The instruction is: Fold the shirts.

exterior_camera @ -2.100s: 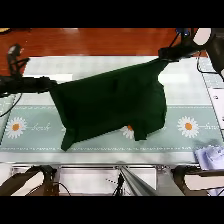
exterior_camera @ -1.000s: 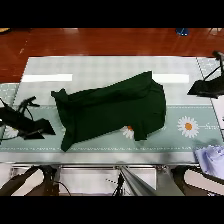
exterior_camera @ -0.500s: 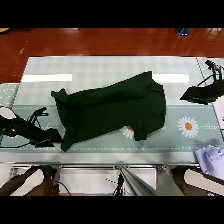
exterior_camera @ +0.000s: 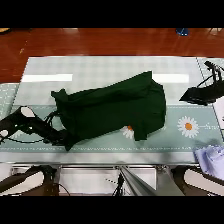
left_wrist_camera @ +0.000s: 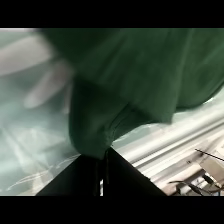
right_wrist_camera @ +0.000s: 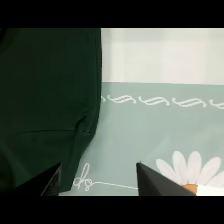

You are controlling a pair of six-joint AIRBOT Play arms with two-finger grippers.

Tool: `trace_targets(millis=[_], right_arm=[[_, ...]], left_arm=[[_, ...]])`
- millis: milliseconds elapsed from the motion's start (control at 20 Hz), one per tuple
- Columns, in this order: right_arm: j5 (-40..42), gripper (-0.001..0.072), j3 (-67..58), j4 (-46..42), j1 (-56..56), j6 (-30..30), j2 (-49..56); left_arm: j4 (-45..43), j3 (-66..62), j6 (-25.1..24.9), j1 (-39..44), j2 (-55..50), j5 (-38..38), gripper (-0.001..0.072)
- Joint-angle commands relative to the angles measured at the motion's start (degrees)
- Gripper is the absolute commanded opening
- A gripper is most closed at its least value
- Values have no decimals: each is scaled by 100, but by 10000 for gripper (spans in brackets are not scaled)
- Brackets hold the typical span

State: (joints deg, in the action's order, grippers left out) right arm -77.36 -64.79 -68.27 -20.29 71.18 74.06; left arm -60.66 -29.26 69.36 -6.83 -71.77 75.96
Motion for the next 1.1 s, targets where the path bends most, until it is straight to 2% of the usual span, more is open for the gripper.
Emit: trace_targets(millis=[0, 250, 300, 350, 500, 700, 850, 1000, 1050], right_arm=[[-11, 544, 15, -382, -7, 46, -24], [435, 550, 575, 317, -352, 94, -22], [586, 557, 717, 374, -350, 92, -15], [726, 594, 872, 518, -306, 92, 17], [1071, 594, 1340, 1095, -260, -2, 238], [1307, 591, 1652, 1414, 114, -256, 551], [1851, 588, 1781, 1408, 575, -133, 590], [2251, 568, 1812, 1257, 955, 459, 695], [2280, 482, 1812, 1209, 1064, 592, 761]], left_arm=[[90, 2, -39, 114, -122, 13, 19], [96, -7, -79, 101, 42, 168, 19], [96, -17, -81, 103, 72, 166, 19], [98, -35, -101, 103, 101, 166, 19], [101, -107, -142, 103, 210, 273, 19], [120, -286, -140, 103, 299, 313, 19], [164, -463, -138, 103, 299, 323, 19], [334, -623, -142, 103, 299, 315, 19], [358, -691, -142, 103, 299, 315, 19]])
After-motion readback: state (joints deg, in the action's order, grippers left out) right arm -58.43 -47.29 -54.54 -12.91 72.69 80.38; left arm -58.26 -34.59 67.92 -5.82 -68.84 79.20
